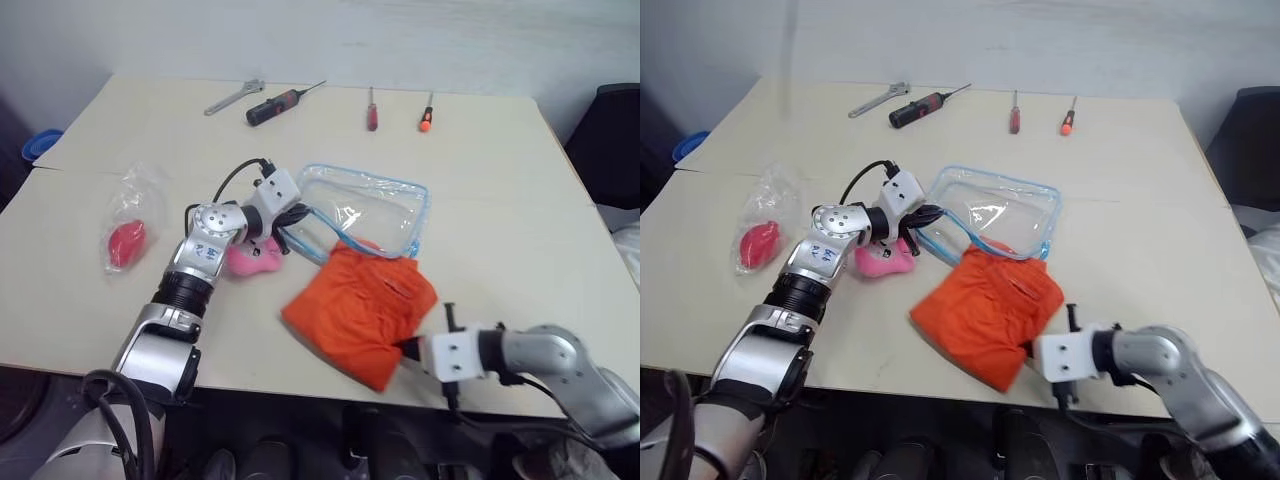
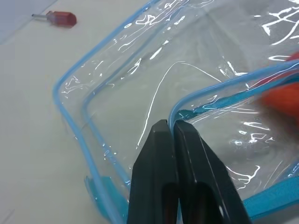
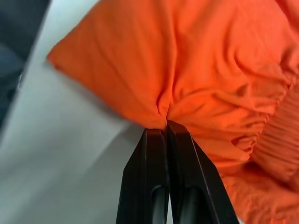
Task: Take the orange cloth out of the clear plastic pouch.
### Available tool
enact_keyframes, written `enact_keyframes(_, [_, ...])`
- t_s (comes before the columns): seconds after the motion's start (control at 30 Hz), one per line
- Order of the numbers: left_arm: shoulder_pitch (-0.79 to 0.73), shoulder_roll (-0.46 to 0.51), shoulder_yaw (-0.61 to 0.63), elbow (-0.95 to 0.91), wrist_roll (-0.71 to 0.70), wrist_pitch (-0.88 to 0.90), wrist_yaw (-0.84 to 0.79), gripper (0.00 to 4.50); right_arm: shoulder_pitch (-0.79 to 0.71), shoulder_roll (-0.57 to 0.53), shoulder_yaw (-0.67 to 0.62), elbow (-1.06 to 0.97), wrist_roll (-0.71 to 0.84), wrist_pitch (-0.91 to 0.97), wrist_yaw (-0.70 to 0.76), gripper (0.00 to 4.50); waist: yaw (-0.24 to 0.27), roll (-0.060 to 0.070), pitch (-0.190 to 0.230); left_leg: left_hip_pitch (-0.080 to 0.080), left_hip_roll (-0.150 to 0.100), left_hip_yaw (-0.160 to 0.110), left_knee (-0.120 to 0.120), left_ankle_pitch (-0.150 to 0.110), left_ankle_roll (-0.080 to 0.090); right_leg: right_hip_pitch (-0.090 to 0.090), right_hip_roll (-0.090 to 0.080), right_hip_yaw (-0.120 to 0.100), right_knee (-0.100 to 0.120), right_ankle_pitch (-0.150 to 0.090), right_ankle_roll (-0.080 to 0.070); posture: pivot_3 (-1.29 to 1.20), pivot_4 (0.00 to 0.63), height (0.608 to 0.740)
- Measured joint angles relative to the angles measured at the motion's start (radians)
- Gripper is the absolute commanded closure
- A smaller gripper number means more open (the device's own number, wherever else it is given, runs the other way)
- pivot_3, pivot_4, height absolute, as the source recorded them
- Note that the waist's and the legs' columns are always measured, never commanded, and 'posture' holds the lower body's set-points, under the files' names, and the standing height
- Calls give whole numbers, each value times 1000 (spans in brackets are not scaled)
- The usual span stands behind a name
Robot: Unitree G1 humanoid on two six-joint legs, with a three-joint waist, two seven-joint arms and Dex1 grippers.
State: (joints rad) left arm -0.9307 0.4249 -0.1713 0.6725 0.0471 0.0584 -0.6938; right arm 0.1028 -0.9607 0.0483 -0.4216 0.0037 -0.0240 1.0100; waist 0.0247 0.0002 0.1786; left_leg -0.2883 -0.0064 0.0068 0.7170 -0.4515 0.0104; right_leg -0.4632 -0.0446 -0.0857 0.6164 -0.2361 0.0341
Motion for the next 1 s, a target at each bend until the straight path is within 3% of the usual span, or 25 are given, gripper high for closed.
enact_keyframes(0.23, [63,57,6,-32,2,-37,-46,4500,230,-7,-296,31,1,25,-59,4460,3,0,0,0,0,0,0,0,0,1,0,0,-1,0,1,0,150,740])
enact_keyframes(0.53, [254,68,-42,-367,-71,-2,-283,4500,123,207,-558,114,19,303,-358,4460,-4,1,-1,3,1,3,-1,0,-1,1,1,4,1,0,0,0,150,740])
enact_keyframes(0.83, [330,114,-77,-514,-79,64,-364,4500,156,365,-519,82,8,460,-520,4460,-6,3,-2,5,0,6,-2,0,-1,1,1,8,1,0,-1,0,150,740])
enact_keyframes(0.97, [330,115,-76,-514,-76,90,-341,4500,170,404,-434,-8,49,462,-494,3525,-13,3,-2,5,1,6,-2,0,-1,1,2,9,1,0,-1,0,150,740])
enact_keyframes(1.0, [329,110,-74,-514,-77,107,-332,4273,168,407,-414,-29,70,465,-480,3159,-14,3,-2,6,1,6,-2,0,-1,1,2,9,2,0,-1,0,150,740])
